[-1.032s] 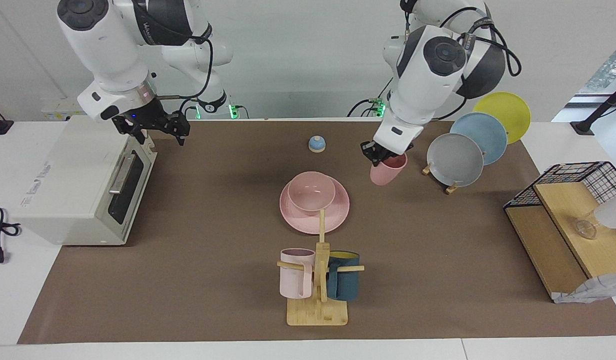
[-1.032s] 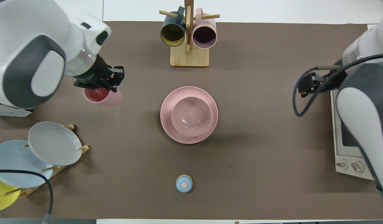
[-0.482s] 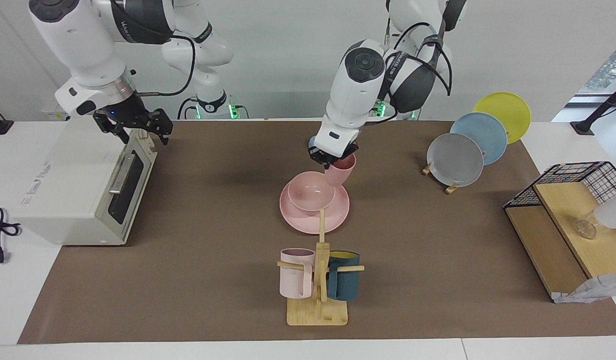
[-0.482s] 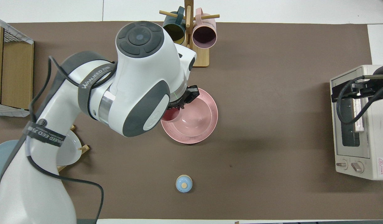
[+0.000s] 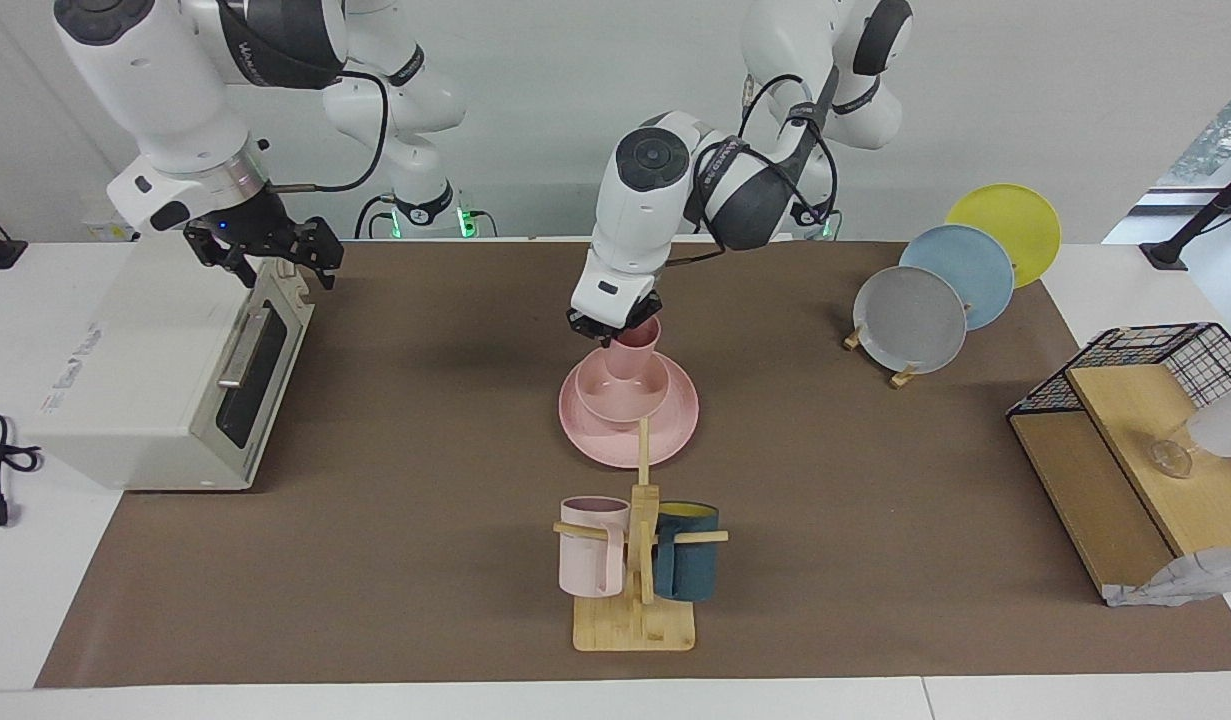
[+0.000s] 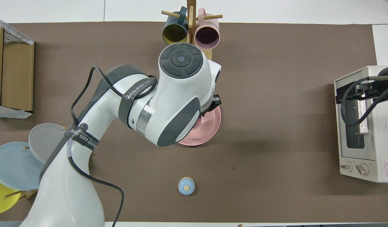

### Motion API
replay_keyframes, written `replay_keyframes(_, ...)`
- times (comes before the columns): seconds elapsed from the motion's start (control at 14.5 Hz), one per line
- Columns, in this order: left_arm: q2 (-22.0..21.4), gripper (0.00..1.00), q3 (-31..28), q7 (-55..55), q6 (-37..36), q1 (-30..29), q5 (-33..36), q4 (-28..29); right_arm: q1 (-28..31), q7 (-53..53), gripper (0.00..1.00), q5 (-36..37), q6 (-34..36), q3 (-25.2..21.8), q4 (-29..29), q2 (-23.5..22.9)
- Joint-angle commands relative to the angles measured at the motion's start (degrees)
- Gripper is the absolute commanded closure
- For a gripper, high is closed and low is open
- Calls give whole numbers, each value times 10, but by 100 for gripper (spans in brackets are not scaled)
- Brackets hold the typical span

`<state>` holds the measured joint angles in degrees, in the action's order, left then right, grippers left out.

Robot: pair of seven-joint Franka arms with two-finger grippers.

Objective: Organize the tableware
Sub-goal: 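Carry the pink cup with the left gripper over the bowl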

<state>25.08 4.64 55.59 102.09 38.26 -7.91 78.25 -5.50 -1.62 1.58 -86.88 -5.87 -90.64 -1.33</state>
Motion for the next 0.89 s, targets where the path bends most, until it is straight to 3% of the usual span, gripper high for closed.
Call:
replay_keyframes(0.0,-6,100,-10,14,22,9,-6,16,8,8,0,-11,-3,1,-14,11)
replay_keyframes(0.28,20,100,-13,31,43,13,25,20,26,20,0,-7,-8,6,-12,9)
replay_keyframes(0.83,18,100,-13,35,89,17,25,66,49,51,0,-10,-8,20,-9,7)
